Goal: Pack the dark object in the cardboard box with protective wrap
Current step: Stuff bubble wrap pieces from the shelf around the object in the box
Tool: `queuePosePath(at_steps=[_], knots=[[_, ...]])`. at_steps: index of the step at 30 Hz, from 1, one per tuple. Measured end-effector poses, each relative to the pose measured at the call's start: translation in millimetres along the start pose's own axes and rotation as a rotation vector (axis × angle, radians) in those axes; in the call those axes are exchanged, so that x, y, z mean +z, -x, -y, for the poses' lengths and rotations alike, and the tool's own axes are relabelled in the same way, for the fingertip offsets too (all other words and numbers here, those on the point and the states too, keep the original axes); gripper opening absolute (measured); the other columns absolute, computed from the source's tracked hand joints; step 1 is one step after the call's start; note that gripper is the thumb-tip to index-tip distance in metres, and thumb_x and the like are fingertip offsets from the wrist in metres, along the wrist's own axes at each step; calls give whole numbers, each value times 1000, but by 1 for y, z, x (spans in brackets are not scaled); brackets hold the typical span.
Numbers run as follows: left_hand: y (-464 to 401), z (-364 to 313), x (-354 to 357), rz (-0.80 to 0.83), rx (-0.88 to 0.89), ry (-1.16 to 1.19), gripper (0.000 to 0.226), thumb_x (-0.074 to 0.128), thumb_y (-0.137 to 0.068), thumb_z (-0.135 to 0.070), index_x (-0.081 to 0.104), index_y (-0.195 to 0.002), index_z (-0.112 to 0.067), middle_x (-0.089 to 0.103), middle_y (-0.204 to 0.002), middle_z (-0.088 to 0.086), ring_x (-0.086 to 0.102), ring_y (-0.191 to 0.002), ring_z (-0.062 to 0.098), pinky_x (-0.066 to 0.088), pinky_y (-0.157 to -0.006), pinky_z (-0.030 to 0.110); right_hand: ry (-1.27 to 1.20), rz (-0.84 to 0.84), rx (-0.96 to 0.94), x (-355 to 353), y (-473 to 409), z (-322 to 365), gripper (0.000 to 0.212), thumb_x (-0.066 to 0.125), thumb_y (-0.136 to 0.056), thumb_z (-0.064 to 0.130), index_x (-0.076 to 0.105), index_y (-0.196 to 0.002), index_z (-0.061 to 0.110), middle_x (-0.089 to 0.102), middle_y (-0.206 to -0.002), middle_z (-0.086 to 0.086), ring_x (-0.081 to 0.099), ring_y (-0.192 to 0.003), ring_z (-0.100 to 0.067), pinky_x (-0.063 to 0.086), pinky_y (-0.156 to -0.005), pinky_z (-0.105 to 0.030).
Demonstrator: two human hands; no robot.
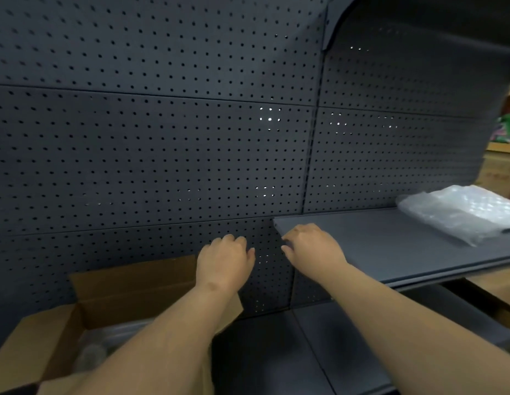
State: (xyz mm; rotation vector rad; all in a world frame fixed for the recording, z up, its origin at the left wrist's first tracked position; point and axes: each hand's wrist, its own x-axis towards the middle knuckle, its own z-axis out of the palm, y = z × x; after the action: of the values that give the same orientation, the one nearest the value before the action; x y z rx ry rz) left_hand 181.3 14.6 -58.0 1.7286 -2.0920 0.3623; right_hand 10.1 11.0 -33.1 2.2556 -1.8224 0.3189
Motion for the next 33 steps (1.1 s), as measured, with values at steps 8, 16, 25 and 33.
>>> queuePosePath(at_steps=[8, 16, 25, 33], knots=[[-28, -30, -2, -11, 109, 70, 40, 33, -100, -40, 61, -116, -16, 63, -111, 3, 59, -99, 21, 46, -79, 33, -6, -42, 136, -14, 11, -40, 39, 41, -100, 31, 52, -135, 18, 54, -135, -4, 44, -127, -23, 42, -101, -34], [-51, -72, -3, -40, 220, 100, 39, 34, -99, -39, 61, -110, -15, 63, -106, 4, 60, -94, 23, 45, -73, 34, 28, -74, 307, -26, 32, -88, 41, 44, -99, 33, 50, -137, 17, 52, -136, -5, 43, -128, -25, 42, -102, -37], [-88, -150, 14, -35, 309, 146, 41, 33, -100, -41, 60, -117, -15, 63, -111, 5, 60, -98, 23, 45, -75, 34, 81, -89, 480, -25, 40, -183, 41, 48, -96, 33, 51, -134, 17, 55, -132, -6, 46, -124, -27, 45, -98, -37], [-139, -235, 36, -33, 264, 144, 40, 34, -99, -41, 59, -118, -16, 63, -113, 4, 59, -101, 24, 44, -77, 34, 110, -84, 541, -18, 19, -291, 45, 48, -95, 34, 46, -136, 16, 54, -130, -6, 47, -120, -28, 43, -95, -39]])
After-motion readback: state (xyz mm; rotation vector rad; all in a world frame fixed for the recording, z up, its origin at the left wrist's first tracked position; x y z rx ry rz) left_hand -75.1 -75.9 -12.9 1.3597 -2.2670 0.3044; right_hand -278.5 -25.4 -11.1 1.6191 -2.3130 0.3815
